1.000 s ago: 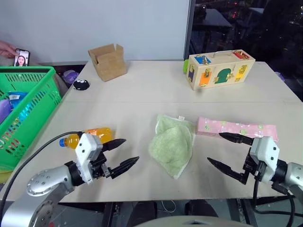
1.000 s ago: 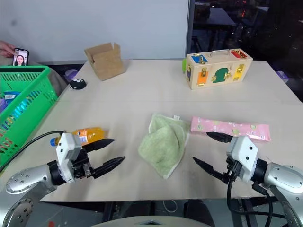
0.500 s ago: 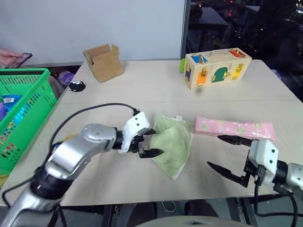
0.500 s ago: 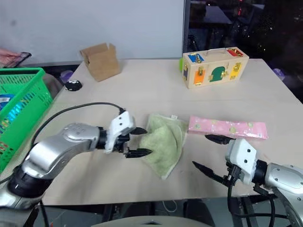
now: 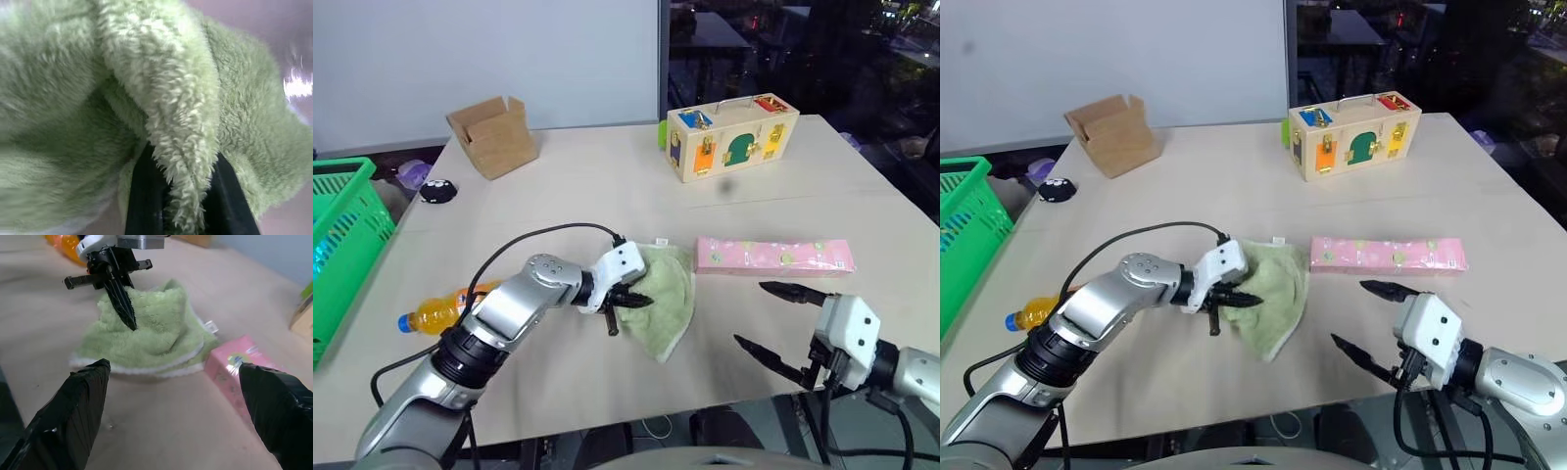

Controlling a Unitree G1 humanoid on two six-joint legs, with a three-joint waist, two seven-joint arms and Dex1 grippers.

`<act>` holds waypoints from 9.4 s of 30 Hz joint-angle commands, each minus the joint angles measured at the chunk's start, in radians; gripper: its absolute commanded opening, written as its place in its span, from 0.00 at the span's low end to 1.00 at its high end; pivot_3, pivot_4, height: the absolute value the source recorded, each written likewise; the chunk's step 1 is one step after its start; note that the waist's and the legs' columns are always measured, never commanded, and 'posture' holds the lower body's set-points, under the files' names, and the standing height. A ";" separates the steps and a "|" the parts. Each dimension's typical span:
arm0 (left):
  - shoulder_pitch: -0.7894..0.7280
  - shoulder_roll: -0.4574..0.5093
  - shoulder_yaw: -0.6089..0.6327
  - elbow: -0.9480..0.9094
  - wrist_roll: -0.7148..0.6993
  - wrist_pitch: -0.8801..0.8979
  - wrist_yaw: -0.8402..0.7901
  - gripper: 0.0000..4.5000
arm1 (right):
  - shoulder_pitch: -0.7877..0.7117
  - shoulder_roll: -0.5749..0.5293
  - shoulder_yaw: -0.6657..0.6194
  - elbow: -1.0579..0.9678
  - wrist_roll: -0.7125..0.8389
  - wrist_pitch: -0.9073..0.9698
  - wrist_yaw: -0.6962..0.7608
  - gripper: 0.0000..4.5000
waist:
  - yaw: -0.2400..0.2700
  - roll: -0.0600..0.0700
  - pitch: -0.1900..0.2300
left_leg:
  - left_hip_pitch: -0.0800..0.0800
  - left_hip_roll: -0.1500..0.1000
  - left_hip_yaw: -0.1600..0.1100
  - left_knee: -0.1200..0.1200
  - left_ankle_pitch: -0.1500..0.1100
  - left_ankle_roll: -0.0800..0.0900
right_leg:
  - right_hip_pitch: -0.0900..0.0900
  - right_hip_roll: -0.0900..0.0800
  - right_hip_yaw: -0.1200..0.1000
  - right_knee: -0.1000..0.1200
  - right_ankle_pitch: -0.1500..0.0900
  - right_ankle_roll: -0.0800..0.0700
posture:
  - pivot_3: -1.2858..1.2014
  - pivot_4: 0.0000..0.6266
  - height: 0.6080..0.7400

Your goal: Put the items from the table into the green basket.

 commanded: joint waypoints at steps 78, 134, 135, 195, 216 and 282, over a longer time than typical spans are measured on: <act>-0.830 -0.673 -0.303 1.071 0.569 -0.316 -0.132 0.98 | 0.322 0.156 -0.152 -0.197 -0.109 0.157 -0.340 1.00 | -0.321 0.002 0.017 | -0.015 -0.007 0.000 0.012 -0.007 0.011 | -0.004 0.000 0.012 0.000 -0.003 0.016 | 0.31 0.11 1.00; -0.806 -0.694 -0.216 1.547 0.856 -0.629 0.162 0.73 | 0.244 0.151 -0.051 -0.194 -0.149 0.175 -0.392 1.00 | -0.433 -0.021 0.028 | 0.000 -0.009 0.001 0.009 -0.013 0.009 | 0.016 -0.014 0.018 -0.008 0.000 0.030 | 0.31 0.13 1.00; -0.811 -0.692 -0.201 1.537 0.842 -0.629 0.145 0.65 | 0.241 0.152 -0.052 -0.195 -0.149 0.177 -0.391 1.00 | -0.433 -0.022 0.029 | 0.001 -0.009 0.001 0.008 -0.013 0.009 | 0.017 -0.019 0.017 -0.008 -0.001 0.028 | 0.31 0.13 1.00; -0.518 0.294 0.971 0.716 0.180 -0.385 0.437 0.58 | -1.125 0.567 0.445 0.676 -0.050 0.111 -0.049 1.00 | 0.280 -0.013 0.022 | -0.015 -0.007 -0.031 -0.002 0.010 -0.015 | -0.009 0.000 -0.025 0.000 0.016 -0.001 | 0.63 0.00 1.00; -0.377 0.389 0.825 1.332 0.204 -0.960 0.474 0.98 | -1.088 0.561 0.438 0.626 -0.061 0.126 -0.069 1.00 | 0.237 -0.021 0.013 | -0.014 0.001 -0.030 -0.004 0.011 -0.017 | -0.011 0.007 -0.024 0.004 0.015 -0.004 | 0.60 0.00 1.00; -0.506 0.542 0.804 1.433 0.203 -0.765 0.477 0.72 | -1.109 0.579 0.469 0.673 -0.025 0.016 0.075 1.00 | 0.177 -0.016 0.006 | -0.010 0.008 -0.027 -0.010 0.011 -0.018 | -0.016 0.012 -0.024 0.014 0.007 -0.018 | 0.60 0.00 1.00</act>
